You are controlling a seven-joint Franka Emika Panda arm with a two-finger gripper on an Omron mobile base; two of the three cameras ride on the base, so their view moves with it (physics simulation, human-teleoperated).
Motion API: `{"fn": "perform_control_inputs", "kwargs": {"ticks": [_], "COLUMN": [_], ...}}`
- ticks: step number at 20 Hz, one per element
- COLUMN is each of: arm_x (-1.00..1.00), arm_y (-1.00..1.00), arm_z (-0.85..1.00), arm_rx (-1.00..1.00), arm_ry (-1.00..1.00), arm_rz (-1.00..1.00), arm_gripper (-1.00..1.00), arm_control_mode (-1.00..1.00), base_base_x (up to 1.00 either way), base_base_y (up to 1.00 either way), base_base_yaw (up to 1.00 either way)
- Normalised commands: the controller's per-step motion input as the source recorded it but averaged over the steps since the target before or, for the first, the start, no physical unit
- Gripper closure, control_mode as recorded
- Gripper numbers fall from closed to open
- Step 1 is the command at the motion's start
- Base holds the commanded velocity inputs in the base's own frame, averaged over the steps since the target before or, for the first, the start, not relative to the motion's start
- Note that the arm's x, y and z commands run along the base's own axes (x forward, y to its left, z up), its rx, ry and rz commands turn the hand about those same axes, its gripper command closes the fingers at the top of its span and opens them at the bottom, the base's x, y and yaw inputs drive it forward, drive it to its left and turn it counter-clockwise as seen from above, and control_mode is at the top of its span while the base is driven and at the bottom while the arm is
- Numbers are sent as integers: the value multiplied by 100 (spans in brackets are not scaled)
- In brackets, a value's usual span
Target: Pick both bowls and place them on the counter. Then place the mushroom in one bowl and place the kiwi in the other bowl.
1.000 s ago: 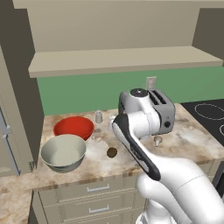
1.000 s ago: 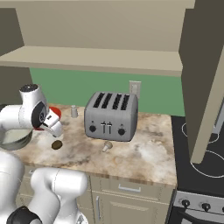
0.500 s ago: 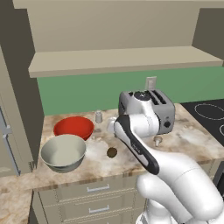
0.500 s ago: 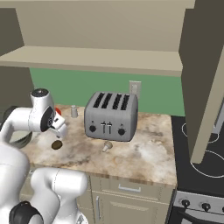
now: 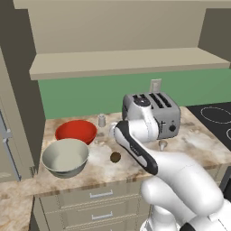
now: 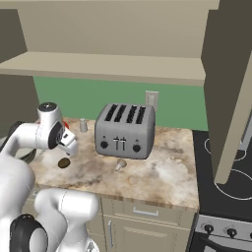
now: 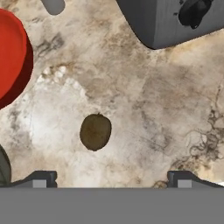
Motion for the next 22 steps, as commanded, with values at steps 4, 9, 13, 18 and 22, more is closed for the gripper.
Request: {"fn": "perform_control_inputs", "kwargs": {"ticks": [4,9,13,18,22], "arm_x": [19,18,18,4,-5], "arm_y": [8,12,6,7,0], "arm_z": [-19,-18,-19,-22,-20], "arm_rx": [0,0,0,0,0], "arm_ry": [0,0,0,5,4], "arm_rz": [0,0,0,-1,-1], "arm_gripper": [-100,-100,-100,-100,-100], "arm_control_mode": [-100,-100,-100,-100,-100], "base_base_x": [0,0,0,0,0], "base_base_y": [0,0,0,0,0], "base_base_yaw": [0,0,0,0,0]}}
